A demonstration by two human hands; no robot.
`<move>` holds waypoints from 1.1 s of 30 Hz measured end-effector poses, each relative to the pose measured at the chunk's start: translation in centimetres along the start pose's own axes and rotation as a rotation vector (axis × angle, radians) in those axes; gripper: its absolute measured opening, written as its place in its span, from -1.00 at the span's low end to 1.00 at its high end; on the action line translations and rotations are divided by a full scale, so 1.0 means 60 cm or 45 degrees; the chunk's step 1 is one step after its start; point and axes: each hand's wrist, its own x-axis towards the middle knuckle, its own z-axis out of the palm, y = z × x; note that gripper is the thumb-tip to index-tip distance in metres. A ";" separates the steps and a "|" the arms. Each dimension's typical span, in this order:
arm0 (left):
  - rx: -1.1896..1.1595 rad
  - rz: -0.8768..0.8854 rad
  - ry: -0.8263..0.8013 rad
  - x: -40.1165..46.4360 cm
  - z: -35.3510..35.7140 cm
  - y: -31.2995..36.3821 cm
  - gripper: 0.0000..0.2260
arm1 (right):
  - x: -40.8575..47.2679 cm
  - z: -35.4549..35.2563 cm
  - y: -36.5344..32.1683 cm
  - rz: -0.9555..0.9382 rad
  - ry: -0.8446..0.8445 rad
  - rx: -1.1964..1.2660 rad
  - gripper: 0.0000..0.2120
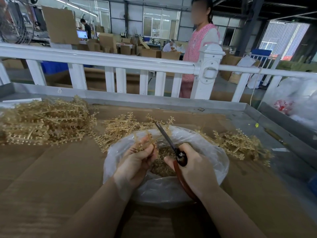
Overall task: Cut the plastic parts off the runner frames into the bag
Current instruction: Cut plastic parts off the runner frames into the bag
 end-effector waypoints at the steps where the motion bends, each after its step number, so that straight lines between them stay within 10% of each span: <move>1: 0.001 -0.008 -0.020 0.000 -0.001 0.001 -0.63 | 0.000 0.001 0.000 -0.007 -0.006 -0.013 -0.75; 13: 0.021 -0.028 -0.045 -0.007 0.005 0.006 -0.89 | 0.000 0.009 0.002 -0.013 -0.042 -0.088 -0.73; 33: 0.003 -0.036 0.126 0.001 0.000 0.002 -0.68 | -0.014 0.014 0.004 -0.191 -0.073 -0.136 -0.68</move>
